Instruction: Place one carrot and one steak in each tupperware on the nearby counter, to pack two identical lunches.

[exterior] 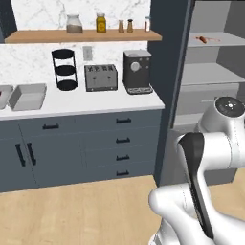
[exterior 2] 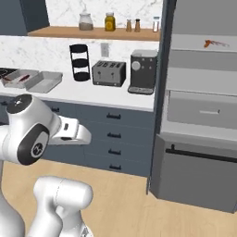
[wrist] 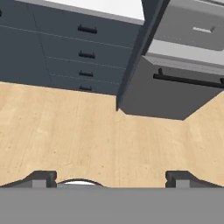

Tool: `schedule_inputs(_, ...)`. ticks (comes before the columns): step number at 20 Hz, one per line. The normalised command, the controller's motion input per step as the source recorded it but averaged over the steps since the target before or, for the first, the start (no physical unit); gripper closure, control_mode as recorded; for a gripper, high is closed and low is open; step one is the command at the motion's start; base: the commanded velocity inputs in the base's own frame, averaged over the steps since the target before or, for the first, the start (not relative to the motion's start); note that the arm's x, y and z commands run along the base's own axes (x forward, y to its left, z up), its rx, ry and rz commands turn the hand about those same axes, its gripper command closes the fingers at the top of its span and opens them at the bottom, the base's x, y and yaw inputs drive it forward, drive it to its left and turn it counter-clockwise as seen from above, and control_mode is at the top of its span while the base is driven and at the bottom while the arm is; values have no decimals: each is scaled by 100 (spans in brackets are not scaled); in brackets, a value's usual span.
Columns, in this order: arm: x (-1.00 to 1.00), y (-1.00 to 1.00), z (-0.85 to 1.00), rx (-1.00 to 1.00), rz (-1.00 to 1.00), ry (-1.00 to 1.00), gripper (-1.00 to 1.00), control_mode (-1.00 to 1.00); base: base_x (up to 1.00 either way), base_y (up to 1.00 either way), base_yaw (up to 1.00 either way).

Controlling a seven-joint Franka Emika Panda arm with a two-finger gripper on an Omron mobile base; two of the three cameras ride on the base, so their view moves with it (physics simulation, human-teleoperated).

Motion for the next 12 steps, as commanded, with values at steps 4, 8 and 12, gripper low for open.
schedule_inputs(4, 0, 0, 0, 0, 0, 0, -100, 100, 0, -24, -3)
schedule_inputs(8, 0, 0, 0, 0, 0, 0, -100, 100, 0, -60, 0)
schedule_inputs(12, 0, 0, 0, 0, 0, 0, -100, 100, 0, -92, 0)
